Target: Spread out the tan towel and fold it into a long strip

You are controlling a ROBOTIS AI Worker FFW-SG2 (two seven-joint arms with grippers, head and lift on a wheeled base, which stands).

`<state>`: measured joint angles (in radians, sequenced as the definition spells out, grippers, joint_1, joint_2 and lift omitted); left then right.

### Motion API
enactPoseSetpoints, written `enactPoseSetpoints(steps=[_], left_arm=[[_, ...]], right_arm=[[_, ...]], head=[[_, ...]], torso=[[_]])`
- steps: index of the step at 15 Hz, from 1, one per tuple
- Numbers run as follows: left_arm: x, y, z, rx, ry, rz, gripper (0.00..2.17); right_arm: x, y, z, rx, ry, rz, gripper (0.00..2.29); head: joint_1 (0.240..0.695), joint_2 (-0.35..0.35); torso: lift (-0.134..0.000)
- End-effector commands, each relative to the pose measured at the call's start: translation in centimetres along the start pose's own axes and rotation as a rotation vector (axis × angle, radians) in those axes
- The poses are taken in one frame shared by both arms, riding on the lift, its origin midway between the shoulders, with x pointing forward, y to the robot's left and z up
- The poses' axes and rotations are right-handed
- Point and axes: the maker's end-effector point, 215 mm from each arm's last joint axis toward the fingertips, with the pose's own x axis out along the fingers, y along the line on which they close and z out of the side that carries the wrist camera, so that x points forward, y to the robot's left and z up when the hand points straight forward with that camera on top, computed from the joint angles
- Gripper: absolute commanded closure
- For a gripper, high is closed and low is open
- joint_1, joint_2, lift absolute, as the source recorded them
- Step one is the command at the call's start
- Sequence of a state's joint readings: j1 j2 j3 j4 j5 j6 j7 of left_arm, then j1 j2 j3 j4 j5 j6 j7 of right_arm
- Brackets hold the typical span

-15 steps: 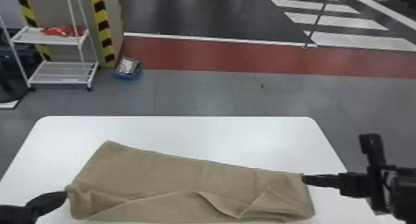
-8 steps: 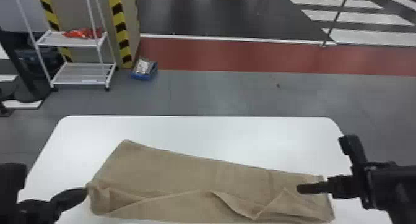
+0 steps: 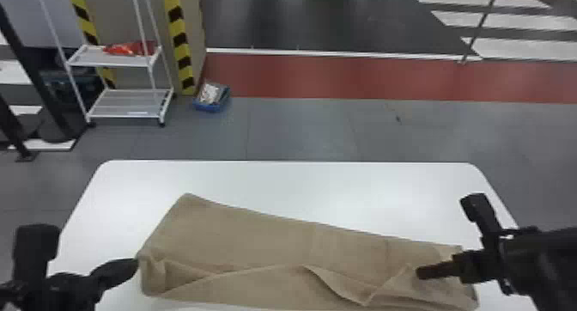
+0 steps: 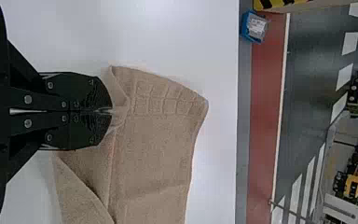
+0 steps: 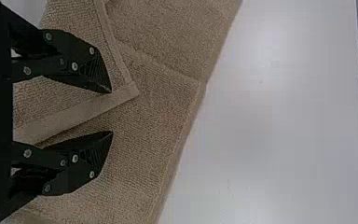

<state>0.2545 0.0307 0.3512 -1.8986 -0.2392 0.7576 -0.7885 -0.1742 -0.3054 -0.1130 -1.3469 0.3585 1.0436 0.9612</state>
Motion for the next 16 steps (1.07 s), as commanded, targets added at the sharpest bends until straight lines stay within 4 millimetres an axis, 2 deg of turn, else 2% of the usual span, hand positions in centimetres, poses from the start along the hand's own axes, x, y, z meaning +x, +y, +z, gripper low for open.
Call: enactPoseSetpoints(steps=[1,2,5,7,9,11,14,16], left_arm=[[0.1,0.1,0.1,0.006,-0.006,0.001,1.91],[0.1,0.0,0.0,0.006,-0.004,-0.001,1.91],[0.1,0.1,0.0,0.006,-0.004,0.0,1.91],[0.2,0.1,0.1,0.009,-0.008,0.0,1.91],[0.1,0.2,0.1,0.009,-0.009,0.001,1.91],[-0.1,0.5,0.2,0.01,-0.012,0.006,1.91],[-0.2,0.6,0.1,0.006,-0.011,0.006,1.91],[-0.2,0.5,0.2,0.008,-0.011,0.004,1.91]], right_arm=[[0.3,0.3,0.2,-0.011,0.002,0.0,0.89],[0.3,0.3,0.3,-0.01,0.0,0.003,1.0],[0.3,0.3,0.5,-0.012,-0.003,0.002,1.02],[0.4,0.2,0.5,-0.01,0.0,0.003,1.17],[0.2,0.2,1.1,-0.003,-0.026,0.018,1.17],[-1.0,0.5,1.9,0.007,-0.076,0.042,1.17],[-3.8,1.1,3.2,0.0,-0.172,0.083,1.17],[-5.1,0.9,2.6,0.012,-0.192,0.086,1.17]], head=[[0.695,-0.061],[0.695,-0.059],[0.695,-0.054],[0.695,-0.053],[0.695,-0.053],[0.695,-0.05],[0.695,-0.046],[0.695,-0.044]], torso=[[0.0],[0.0],[0.0],[0.0],[0.0],[0.0],[0.0],[0.0]])
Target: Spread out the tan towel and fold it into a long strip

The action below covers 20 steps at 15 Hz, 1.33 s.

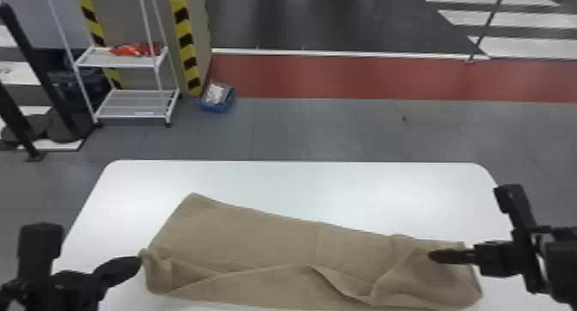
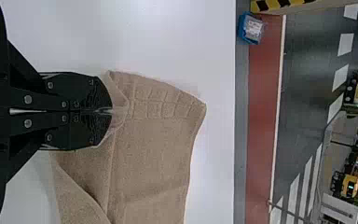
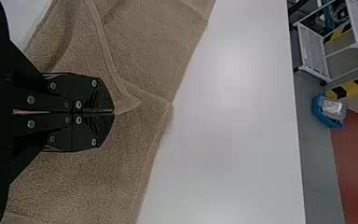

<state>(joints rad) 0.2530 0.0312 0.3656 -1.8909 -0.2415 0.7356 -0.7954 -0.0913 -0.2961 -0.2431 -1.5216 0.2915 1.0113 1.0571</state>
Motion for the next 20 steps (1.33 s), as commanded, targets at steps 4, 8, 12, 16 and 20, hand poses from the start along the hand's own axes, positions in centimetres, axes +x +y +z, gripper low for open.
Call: enactPoseSetpoints(steps=[4,8,12,16,20], left_arm=[[-0.5,-0.8,1.5,0.009,-0.018,-0.01,1.91],[-1.5,0.4,3.8,-0.009,0.012,0.042,1.91],[-4.4,2.5,2.8,-0.09,0.045,0.067,1.91],[-5.9,3.1,1.6,-0.111,0.082,0.058,1.91],[-7.8,2.3,1.6,-0.088,0.089,0.014,1.91]], right_arm=[[-5.2,-1.8,0.3,0.072,-0.129,0.007,1.17],[-10.4,-5.5,0.3,0.174,-0.256,-0.016,1.17],[-15.0,-8.1,-1.1,0.237,-0.349,-0.026,1.17],[-16.1,-9.7,-2.2,0.257,-0.353,-0.053,1.17],[-17.8,-11.2,-2.8,0.268,-0.372,-0.087,1.17]], head=[[0.695,-0.069],[0.695,-0.12],[0.695,-0.168],[0.695,-0.21],[0.695,-0.227]], torso=[[0.0],[0.0],[0.0],[0.0],[0.0]])
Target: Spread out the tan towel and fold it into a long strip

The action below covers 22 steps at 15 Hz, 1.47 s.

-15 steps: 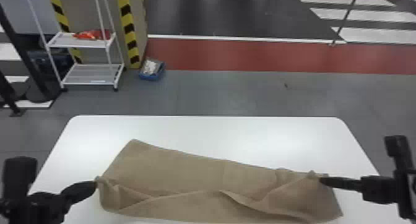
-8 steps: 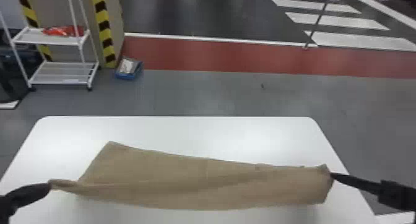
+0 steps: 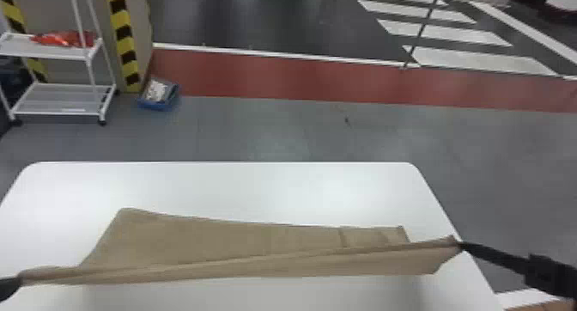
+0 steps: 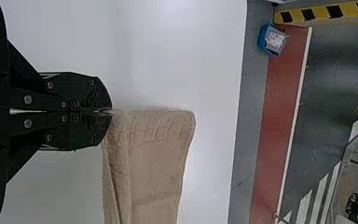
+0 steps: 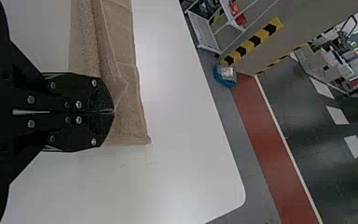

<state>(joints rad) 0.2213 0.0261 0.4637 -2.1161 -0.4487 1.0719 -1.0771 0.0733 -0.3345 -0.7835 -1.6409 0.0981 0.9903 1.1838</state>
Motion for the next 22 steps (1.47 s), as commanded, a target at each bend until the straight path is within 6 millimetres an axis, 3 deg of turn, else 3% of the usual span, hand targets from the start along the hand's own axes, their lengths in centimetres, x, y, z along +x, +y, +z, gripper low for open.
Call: enactPoseSetpoints(steps=[1,7,11,13,15,18,19,22], left_arm=[[-1.0,0.3,-0.6,0.039,0.028,0.004,1.91],[1.0,-0.9,-3.4,0.269,0.146,-0.034,1.91],[2.2,-2.3,-3.3,0.287,0.152,-0.052,1.91],[2.8,-2.5,-3.6,0.293,0.165,-0.049,1.91],[3.2,-3.0,-3.7,0.3,0.171,-0.056,1.91],[3.6,-3.3,-3.7,0.306,0.174,-0.056,1.91],[3.8,-3.3,-3.9,0.304,0.178,-0.057,1.91],[4.0,-3.3,-4.2,0.302,0.184,-0.058,1.91]], right_arm=[[-1.1,-1.5,0.2,0.008,-0.009,-0.026,1.17],[-1.5,-4.7,-1.3,-0.018,0.052,-0.086,1.17],[-0.1,-3.5,-1.7,-0.038,0.062,-0.057,1.15],[2.7,0.5,-2.0,-0.06,0.055,0.041,0.42],[6.3,4.6,-3.0,-0.081,0.081,0.118,0.25],[12.7,11.2,-2.9,-0.126,0.125,0.2,0.18],[14.7,12.7,-3.7,-0.144,0.159,0.214,0.18],[19.3,17.3,-6.9,-0.187,0.259,0.26,0.23]], head=[[0.695,-0.234],[0.695,-0.309],[0.695,-0.34],[0.695,-0.338],[0.695,-0.288],[0.695,-0.2],[0.695,-0.138],[0.695,-0.052]], torso=[[0.0],[0.0],[0.0],[0.0],[0.0],[0.0],[0.0],[0.0]])
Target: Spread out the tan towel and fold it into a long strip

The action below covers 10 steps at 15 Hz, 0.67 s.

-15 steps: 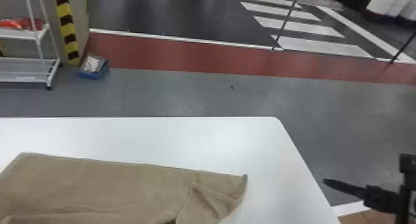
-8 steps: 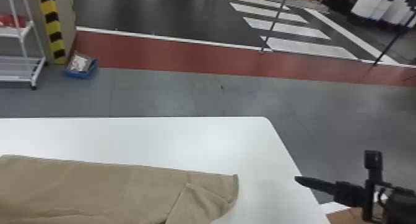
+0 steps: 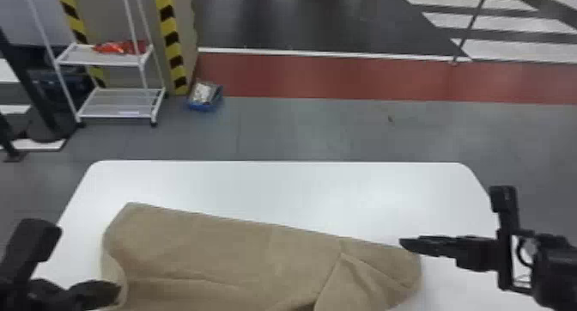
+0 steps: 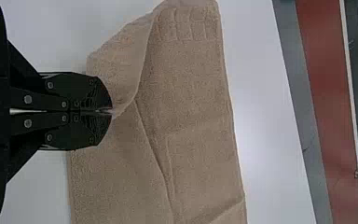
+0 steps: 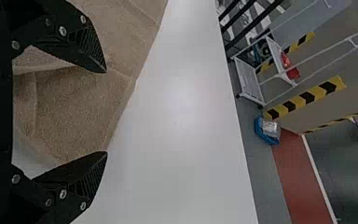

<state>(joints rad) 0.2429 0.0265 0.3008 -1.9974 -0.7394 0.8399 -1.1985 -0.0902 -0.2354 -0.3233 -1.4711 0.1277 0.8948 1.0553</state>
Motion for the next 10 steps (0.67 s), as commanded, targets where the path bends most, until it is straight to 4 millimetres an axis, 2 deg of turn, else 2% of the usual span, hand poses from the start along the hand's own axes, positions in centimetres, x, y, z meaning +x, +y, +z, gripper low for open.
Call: enactPoseSetpoints(steps=[1,4,6,7,10], left_arm=[[0.2,-0.1,-0.1,0.0,0.003,-0.003,1.91],[0.3,-0.1,0.0,0.0,0.002,-0.001,1.91],[0.4,-0.2,0.2,0.003,0.001,-0.003,1.91],[0.4,-0.3,0.3,0.003,0.0,-0.005,1.91],[0.4,-0.2,0.2,0.003,0.001,-0.003,1.91]], right_arm=[[4.1,3.4,-1.5,-0.032,0.075,0.054,0.26],[7.0,6.1,-3.0,-0.068,0.133,0.083,0.29],[8.3,6.5,-3.9,-0.081,0.186,0.065,0.29],[8.6,6.5,-4.0,-0.077,0.192,0.064,0.38],[8.9,6.3,-4.5,-0.065,0.233,0.042,0.41]], head=[[0.695,-0.024],[0.695,0.062],[0.695,0.096],[0.695,0.106],[0.695,0.126]], torso=[[0.0],[0.0],[0.0],[0.0],[0.0]])
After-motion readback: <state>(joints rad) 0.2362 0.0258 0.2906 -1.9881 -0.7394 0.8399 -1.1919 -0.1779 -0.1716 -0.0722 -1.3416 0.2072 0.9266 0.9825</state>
